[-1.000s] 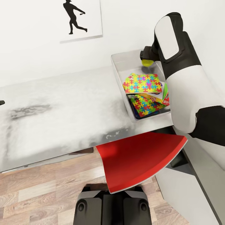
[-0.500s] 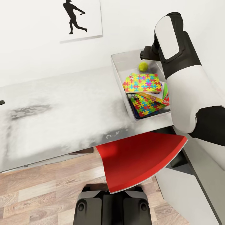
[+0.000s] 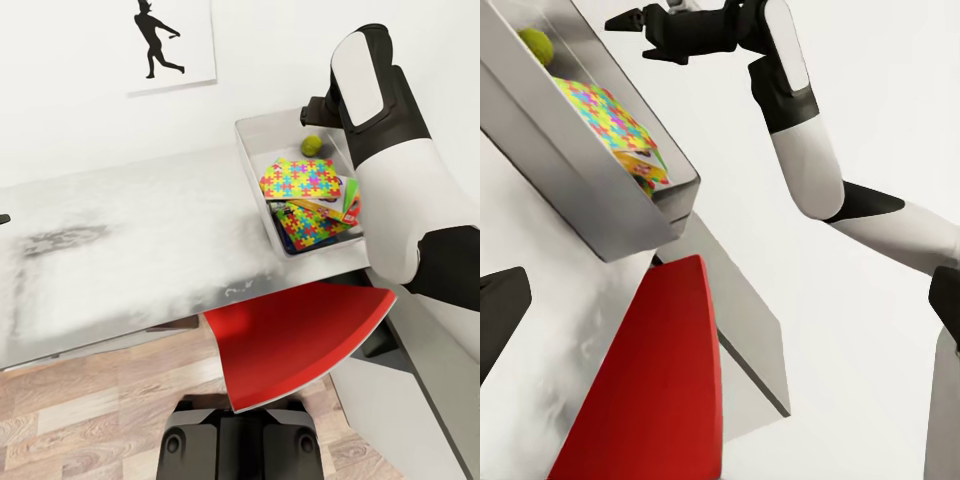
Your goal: Put all the toys in the child's room - the three board games (two on the bed and one on the table), the two jigsaw puzzles on the table, and the tennis ball on the table - inside the toy box on the table in the child's room.
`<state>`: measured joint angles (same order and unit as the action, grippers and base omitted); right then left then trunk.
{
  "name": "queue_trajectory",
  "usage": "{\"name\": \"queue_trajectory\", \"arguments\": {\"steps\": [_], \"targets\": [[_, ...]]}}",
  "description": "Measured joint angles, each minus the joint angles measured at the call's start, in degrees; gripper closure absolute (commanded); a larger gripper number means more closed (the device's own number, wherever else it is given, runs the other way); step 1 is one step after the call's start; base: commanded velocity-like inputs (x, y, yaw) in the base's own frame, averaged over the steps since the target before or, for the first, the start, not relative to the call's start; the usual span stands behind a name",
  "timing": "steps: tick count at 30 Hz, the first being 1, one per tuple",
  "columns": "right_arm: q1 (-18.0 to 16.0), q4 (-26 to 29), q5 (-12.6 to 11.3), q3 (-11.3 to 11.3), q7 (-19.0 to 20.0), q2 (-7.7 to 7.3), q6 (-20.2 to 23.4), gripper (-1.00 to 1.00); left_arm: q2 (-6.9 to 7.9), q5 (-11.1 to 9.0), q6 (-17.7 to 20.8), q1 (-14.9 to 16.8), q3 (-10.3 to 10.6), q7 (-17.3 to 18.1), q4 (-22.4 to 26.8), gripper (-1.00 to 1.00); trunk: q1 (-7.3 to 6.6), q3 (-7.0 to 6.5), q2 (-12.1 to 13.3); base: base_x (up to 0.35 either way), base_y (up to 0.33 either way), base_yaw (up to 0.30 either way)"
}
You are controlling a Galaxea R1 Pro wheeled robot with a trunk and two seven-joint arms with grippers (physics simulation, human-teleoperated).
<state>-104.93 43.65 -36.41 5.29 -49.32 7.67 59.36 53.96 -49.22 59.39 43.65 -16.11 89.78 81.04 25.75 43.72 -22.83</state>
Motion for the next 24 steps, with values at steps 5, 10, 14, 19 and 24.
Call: {"name": "queue_trajectory", "arguments": {"steps": [5,10,14,19,24], "targets": [[0.0,0.1,0.0,0.2,0.1,-0.06,0.1,-1.00,0.11,-0.1,0.0,0.0,0.0,0.0,0.0,-1.00,0.00,-0.45,0.0,-0.083,0.000,-0.064],[0.0,0.8,-0.1,0.2,0.1,-0.16,0.3,-1.00,0.25,-0.3,0.0,0.0,-0.1,0.0,0.0,-1.00,-0.01,-0.89,0.0,-0.023,0.000,-0.059],[-0.1,3.8,-0.3,0.2,0.1,-0.23,0.5,-1.00,0.47,-0.4,0.0,0.0,-0.1,0.0,0.0,-1.00,-0.01,-1.25,0.0,-0.006,0.000,-0.023],[0.0,5.6,-0.5,0.1,0.1,-0.33,0.5,-1.00,0.61,-0.5,0.0,0.0,-0.1,0.0,0.0,-1.00,0.00,-1.70,0.0,-0.046,0.000,-0.006],[0.0,6.1,-0.5,-0.2,0.1,-0.35,0.5,-1.00,0.64,-0.5,0.0,0.0,-0.1,0.0,0.0,-1.00,-0.01,-2.16,0.0,-0.023,0.000,-0.001]]}}
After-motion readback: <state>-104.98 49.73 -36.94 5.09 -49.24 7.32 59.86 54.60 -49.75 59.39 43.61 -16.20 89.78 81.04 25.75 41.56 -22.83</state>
